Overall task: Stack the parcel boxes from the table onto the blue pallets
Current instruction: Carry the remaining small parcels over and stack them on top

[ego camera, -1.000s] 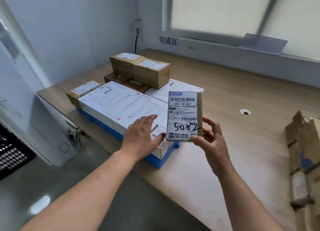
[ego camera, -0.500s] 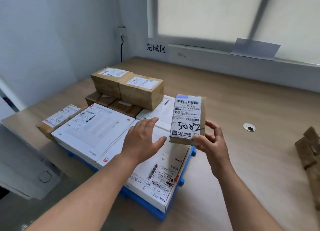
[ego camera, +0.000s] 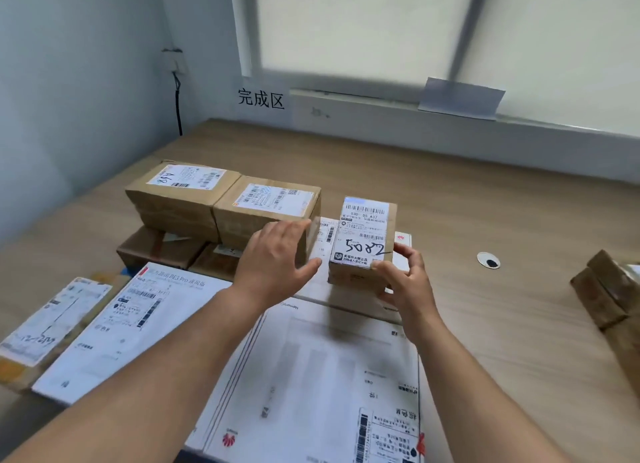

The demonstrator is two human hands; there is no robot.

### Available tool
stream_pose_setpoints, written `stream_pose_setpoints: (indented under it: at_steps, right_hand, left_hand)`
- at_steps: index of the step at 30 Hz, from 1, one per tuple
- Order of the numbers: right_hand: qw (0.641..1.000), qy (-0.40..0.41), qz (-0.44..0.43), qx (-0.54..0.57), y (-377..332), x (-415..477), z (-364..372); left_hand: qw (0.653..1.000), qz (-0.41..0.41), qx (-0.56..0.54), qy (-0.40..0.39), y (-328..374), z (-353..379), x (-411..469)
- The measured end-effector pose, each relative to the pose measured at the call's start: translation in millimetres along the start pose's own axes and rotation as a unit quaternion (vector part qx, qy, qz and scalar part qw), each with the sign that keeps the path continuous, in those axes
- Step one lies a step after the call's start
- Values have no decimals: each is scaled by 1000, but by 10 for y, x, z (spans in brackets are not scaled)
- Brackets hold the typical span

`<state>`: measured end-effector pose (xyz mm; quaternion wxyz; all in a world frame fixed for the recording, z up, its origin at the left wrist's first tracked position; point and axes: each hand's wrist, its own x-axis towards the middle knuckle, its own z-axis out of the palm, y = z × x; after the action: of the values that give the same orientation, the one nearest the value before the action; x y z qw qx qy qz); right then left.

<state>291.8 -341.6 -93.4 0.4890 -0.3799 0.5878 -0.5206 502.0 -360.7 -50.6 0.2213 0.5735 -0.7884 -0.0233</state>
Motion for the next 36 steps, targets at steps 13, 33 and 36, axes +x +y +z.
stream_pose_setpoints:
  at_steps: [13,33,36]
  right_hand:
    - [995,77,35,-57,-59,381,519]
    - [974,89,2,-207,-114,368,598]
    - [962,112,-20,-248,-175,258,569]
  left_hand:
    - [994,96,6,-45,-456,136,544]
    - [990,136,-4,-37,-539,115,629]
    - [989,138,5,-48,-501,72,682]
